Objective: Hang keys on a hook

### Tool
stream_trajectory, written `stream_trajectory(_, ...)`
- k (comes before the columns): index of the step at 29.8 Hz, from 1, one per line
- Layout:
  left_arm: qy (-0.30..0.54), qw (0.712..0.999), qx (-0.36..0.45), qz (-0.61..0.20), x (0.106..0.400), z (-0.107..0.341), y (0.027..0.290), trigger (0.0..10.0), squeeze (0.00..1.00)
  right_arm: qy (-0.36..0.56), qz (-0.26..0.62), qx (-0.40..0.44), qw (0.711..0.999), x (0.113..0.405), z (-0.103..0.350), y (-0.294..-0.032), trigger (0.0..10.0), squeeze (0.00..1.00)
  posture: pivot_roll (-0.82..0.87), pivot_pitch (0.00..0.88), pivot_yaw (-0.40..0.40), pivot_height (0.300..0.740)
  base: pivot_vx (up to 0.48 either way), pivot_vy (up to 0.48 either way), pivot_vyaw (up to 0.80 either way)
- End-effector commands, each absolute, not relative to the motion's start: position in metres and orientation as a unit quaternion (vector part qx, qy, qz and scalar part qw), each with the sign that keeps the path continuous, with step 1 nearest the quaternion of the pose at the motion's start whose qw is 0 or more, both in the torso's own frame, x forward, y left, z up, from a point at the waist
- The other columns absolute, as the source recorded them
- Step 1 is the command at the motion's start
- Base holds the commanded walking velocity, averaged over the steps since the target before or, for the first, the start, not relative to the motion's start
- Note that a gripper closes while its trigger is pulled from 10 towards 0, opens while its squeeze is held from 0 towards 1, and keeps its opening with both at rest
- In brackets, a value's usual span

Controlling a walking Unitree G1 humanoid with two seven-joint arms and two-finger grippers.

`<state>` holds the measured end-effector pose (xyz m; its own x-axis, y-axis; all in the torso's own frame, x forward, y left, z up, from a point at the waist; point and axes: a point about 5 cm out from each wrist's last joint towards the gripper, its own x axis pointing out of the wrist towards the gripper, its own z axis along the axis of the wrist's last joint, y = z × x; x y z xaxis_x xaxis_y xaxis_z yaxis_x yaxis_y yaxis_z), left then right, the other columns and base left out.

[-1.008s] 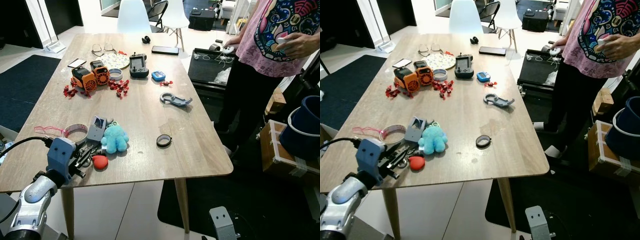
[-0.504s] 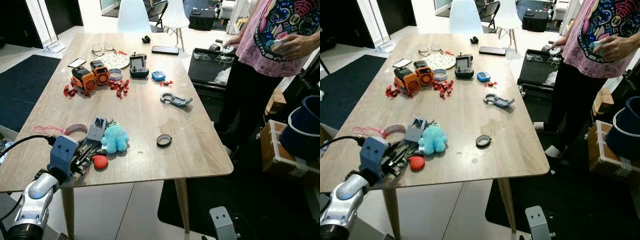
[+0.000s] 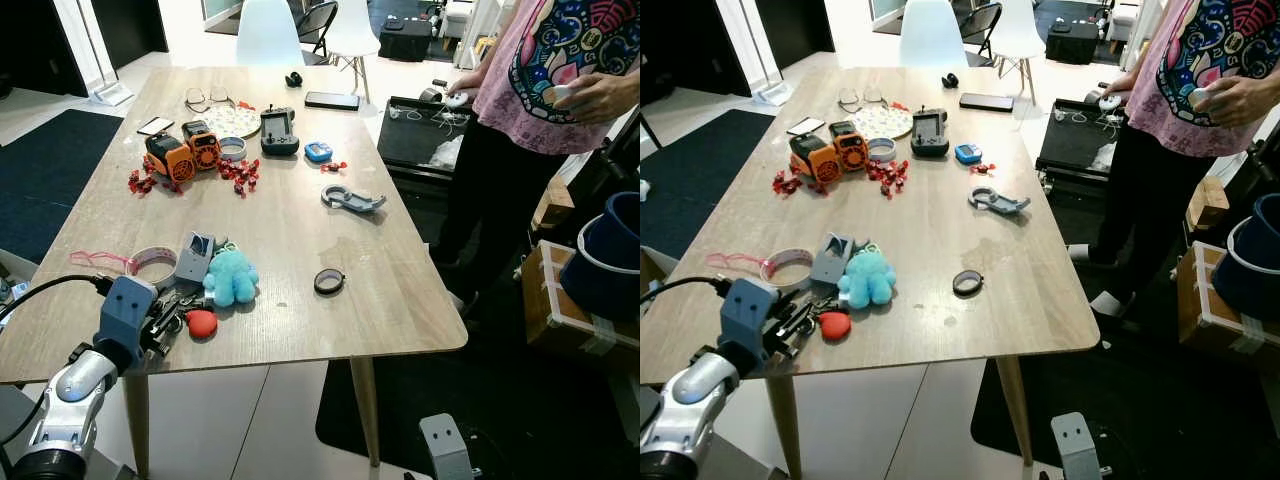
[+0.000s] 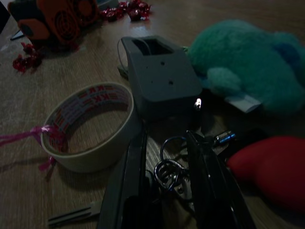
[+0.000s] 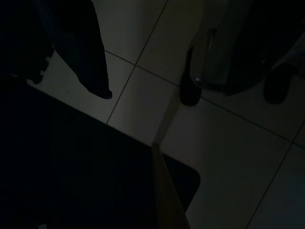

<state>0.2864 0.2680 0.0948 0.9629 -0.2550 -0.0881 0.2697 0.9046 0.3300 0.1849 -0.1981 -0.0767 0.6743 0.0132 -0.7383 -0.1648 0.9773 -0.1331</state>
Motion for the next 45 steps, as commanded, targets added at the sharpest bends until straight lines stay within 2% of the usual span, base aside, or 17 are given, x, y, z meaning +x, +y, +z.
stream_trajectory(1, 0.036, 0.974, 0.183, -0.13, 0.282, 0.091, 0.276, 10.0, 0.0, 0.406, 0.044, -0.089, 0.909, 0.181, -0.078, -0.199, 10.0, 0.0, 0.03, 0.083, -0.028, 0.74, 0.0, 0.0, 0.0)
stream_trajectory(16, 0.041, 0.971, 0.197, -0.128, 0.278, 0.091, 0.285, 9.4, 0.0, 0.407, 0.042, -0.089, 0.908, 0.182, -0.078, -0.2, 10.0, 0.0, 0.03, 0.084, -0.027, 0.74, 0.0, 0.0, 0.0)
stream_trajectory(24, 0.042, 0.966, 0.217, -0.133, 0.277, 0.091, 0.289, 9.3, 0.0, 0.407, 0.042, -0.089, 0.908, 0.182, -0.078, -0.2, 10.0, 0.0, 0.03, 0.082, -0.028, 0.74, 0.0, 0.0, 0.0)
stream_trajectory(29, 0.043, 0.961, 0.231, -0.148, 0.275, 0.091, 0.289, 9.8, 0.0, 0.408, 0.041, -0.089, 0.908, 0.182, -0.078, -0.201, 10.0, 0.0, 0.03, 0.08, -0.028, 0.74, 0.0, 0.0, 0.0)
stream_trajectory(33, 0.045, 0.959, 0.235, -0.151, 0.274, 0.09, 0.289, 9.6, 0.0, 0.409, 0.041, -0.089, 0.907, 0.181, -0.079, -0.201, 10.0, 0.0, 0.03, 0.079, -0.029, 0.74, 0.0, 0.0, 0.0)
stream_trajectory(34, 0.045, 0.959, 0.236, -0.152, 0.274, 0.089, 0.289, 9.2, 0.0, 0.41, 0.041, -0.09, 0.907, 0.181, -0.079, -0.201, 10.0, 0.0, 0.03, 0.079, -0.03, 0.74, 0.0, 0.0, 0.0)
stream_trajectory(35, 0.045, 0.959, 0.236, -0.152, 0.274, 0.089, 0.289, 8.1, 0.0, 0.41, 0.041, -0.09, 0.907, 0.181, -0.079, -0.201, 10.0, 0.0, 0.03, 0.079, -0.03, 0.74, 0.0, 0.0, 0.0)
stream_trajectory(36, 0.044, 0.959, 0.236, -0.153, 0.274, 0.089, 0.289, 8.1, 0.0, 0.41, 0.041, -0.09, 0.907, 0.181, -0.079, -0.201, 10.0, 0.0, 0.03, 0.079, -0.03, 0.74, 0.0, 0.0, 0.0)
stream_trajectory(37, 0.044, 0.958, 0.236, -0.153, 0.274, 0.089, 0.289, 5.8, 0.0, 0.41, 0.041, -0.09, 0.907, 0.181, -0.079, -0.201, 10.0, 0.0, 0.03, 0.075, -0.03, 0.74, 0.0, 0.0, 0.0)
stream_trajectory(38, 0.044, 0.958, 0.236, -0.154, 0.274, 0.089, 0.289, 4.4, 0.0, 0.41, 0.041, -0.09, 0.907, 0.181, -0.079, -0.201, 10.0, 0.0, 0.03, 0.074, -0.03, 0.74, 0.0, 0.0, 0.0)
stream_trajectory(39, 0.044, 0.958, 0.236, -0.154, 0.274, 0.089, 0.289, 4.4, 0.0, 0.41, 0.041, -0.09, 0.907, 0.181, -0.079, -0.201, 10.0, 0.0, 0.03, 0.074, -0.03, 0.74, 0.0, 0.0, 0.0)
stream_trajectory(40, 0.043, 0.958, 0.237, -0.155, 0.274, 0.089, 0.289, 0.0, 0.0, 0.41, 0.042, -0.09, 0.907, 0.181, -0.079, -0.201, 10.0, 0.0, 0.03, 0.072, -0.03, 0.74, 0.0, 0.0, 0.0)
stream_trajectory(45, 0.043, 0.958, 0.237, -0.158, 0.274, 0.089, 0.289, 0.0, 0.0, 0.41, 0.042, -0.09, 0.907, 0.181, -0.079, -0.201, 10.0, 0.0, 0.03, 0.069, -0.031, 0.74, 0.0, 0.0, 0.0)
